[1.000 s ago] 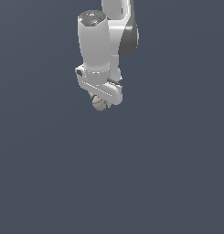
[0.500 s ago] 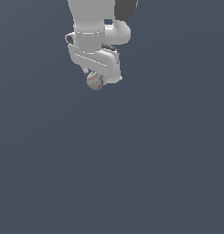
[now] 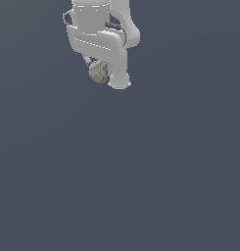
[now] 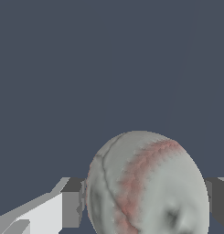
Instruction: Pick up the object and move it to a goal position.
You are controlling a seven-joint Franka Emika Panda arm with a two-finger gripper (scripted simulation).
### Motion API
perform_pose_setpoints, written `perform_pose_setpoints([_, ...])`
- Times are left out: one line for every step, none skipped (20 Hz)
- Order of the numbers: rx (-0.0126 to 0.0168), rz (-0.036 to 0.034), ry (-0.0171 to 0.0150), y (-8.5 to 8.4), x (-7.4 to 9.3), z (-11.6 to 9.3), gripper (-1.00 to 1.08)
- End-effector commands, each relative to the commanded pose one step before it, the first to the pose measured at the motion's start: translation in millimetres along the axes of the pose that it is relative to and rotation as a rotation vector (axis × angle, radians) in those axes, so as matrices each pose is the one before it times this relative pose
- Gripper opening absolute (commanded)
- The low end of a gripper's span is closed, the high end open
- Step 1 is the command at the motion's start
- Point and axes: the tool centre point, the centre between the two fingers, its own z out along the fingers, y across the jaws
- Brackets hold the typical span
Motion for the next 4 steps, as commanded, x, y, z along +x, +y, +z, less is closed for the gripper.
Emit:
perform_pose_setpoints([0.00037,-0.00026,0.00072,1.08,-0.27,-5.83,-1.00])
perform_pose_setpoints([0.00000,0.00000,0.00000,0.05,0.17,-0.75,-1.00])
perform_pose_setpoints([0.00018,-0.00066,-0.00008,-0.33,0.14,-0.23,-1.00])
perform_pose_setpoints([0.00000,0.00000,0.00000,-0.10,0.15,0.06,-1.00])
